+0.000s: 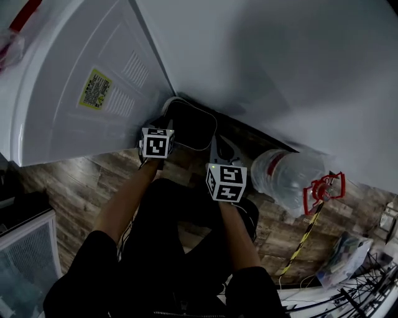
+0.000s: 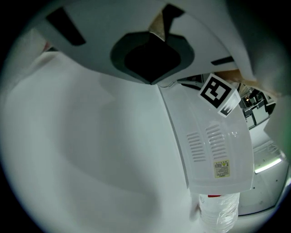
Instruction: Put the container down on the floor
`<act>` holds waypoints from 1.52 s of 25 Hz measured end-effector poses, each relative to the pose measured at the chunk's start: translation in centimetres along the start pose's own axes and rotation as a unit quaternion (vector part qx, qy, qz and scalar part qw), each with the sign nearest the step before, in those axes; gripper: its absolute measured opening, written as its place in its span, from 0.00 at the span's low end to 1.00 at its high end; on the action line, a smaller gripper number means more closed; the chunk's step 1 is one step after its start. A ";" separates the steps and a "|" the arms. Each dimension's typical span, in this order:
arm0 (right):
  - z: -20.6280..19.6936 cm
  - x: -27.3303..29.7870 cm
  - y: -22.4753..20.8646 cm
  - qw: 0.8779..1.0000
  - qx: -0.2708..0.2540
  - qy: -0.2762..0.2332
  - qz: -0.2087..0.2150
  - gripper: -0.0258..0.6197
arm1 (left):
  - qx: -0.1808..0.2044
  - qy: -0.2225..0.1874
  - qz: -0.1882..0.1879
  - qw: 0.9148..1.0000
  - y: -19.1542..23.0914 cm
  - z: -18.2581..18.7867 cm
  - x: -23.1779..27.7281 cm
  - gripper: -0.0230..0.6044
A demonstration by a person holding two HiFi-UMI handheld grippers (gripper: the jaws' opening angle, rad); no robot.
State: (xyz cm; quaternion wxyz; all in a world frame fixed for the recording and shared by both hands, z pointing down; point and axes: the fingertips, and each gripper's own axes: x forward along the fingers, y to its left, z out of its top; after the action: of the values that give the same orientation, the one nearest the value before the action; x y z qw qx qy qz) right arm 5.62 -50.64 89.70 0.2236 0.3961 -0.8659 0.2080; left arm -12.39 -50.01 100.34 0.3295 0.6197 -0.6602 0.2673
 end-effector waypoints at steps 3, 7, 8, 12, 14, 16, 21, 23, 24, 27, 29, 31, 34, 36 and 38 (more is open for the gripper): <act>2.3 -3.1 1.6 1.000 0.011 -0.005 0.018 0.06 | 0.004 -0.006 0.000 1.000 0.0 1.1 -3.1 0.17; 5.2 -6.7 3.1 1.000 0.020 0.002 0.020 0.06 | 0.002 -0.028 -0.028 0.999 -1.2 3.7 -8.7 0.06; 6.2 -7.6 3.5 0.999 0.024 0.003 0.022 0.06 | 0.002 -0.039 -0.037 0.999 -1.7 4.8 -10.3 0.06; 11.2 -12.5 6.1 1.000 0.021 -0.009 0.017 0.06 | 0.018 -0.054 -0.059 0.997 -3.8 8.9 -17.4 0.06; 14.0 -15.0 7.3 1.000 0.014 -0.018 0.005 0.06 | 0.026 -0.059 -0.070 0.995 -4.6 10.8 -20.9 0.06; 16.5 -17.6 8.4 1.000 0.008 -0.026 -0.009 0.06 | 0.033 -0.060 -0.085 0.994 -5.7 12.4 -24.2 0.06; 21.4 -23.9 10.8 0.999 0.015 -0.030 -0.031 0.06 | 0.045 -0.062 -0.120 0.990 -8.2 14.9 -32.2 0.06; 23.0 -26.1 11.9 0.999 0.018 -0.030 -0.031 0.06 | 0.046 -0.066 -0.128 0.989 -8.8 15.9 -35.2 0.06; 23.7 -27.2 12.6 0.999 0.018 -0.031 -0.031 0.06 | 0.045 -0.066 -0.132 0.988 -9.0 16.3 -36.7 0.06; 25.6 -30.1 14.7 0.999 0.010 -0.034 -0.029 0.06 | 0.042 -0.073 -0.141 0.986 -9.4 17.3 -41.2 0.06; 27.0 -31.8 16.1 0.999 -0.001 -0.040 -0.028 0.06 | 0.047 -0.094 -0.141 0.984 -9.2 18.6 -43.6 0.06; 27.6 -33.9 17.9 0.999 -0.009 -0.047 -0.024 0.06 | 0.054 -0.110 -0.139 0.983 -8.8 19.0 -46.5 0.06; 28.5 -35.9 19.9 0.997 -0.015 -0.067 -0.023 0.05 | 0.047 -0.133 -0.143 0.980 -8.0 19.7 -50.1 0.06; 29.9 -37.2 21.0 0.996 -0.023 -0.087 -0.023 0.06 | 0.040 -0.150 -0.145 0.977 -7.6 20.6 -52.5 0.06; 30.9 -38.5 22.3 0.994 -0.027 -0.101 -0.019 0.05 | 0.038 -0.161 -0.146 0.975 -7.3 20.9 -54.7 0.06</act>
State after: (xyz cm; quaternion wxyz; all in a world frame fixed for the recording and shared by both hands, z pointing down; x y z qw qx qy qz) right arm 3.90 -31.02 39.29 0.1499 0.4254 -0.8816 0.1393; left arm -6.52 -31.43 44.60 0.2310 0.7564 -0.5963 0.1377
